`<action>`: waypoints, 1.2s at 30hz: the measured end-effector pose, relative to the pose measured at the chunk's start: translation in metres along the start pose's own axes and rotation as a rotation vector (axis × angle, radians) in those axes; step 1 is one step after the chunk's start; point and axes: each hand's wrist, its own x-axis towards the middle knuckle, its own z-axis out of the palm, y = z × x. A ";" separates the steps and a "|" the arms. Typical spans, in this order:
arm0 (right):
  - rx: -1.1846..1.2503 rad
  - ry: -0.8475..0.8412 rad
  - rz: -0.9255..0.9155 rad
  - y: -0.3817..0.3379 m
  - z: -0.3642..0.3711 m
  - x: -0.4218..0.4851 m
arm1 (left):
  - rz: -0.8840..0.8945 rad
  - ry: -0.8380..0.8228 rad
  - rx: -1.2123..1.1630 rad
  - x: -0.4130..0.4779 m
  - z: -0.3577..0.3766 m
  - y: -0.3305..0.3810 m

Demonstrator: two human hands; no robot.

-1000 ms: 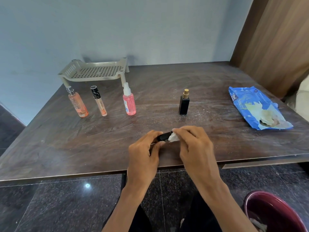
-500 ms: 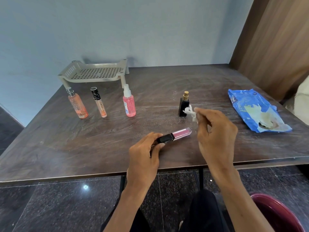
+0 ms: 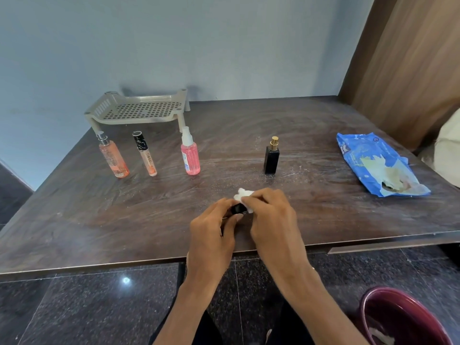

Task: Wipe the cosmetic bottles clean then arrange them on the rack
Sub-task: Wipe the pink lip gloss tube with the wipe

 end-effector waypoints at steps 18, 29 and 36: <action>-0.060 0.046 0.117 0.040 -0.004 0.016 | -0.206 -0.044 -0.190 0.007 -0.009 0.001; -0.028 0.106 0.102 0.041 -0.008 0.005 | -0.469 -0.041 -0.408 0.014 -0.011 0.002; -0.077 0.059 0.110 0.035 -0.008 0.005 | -0.375 0.018 -0.425 0.009 -0.015 0.004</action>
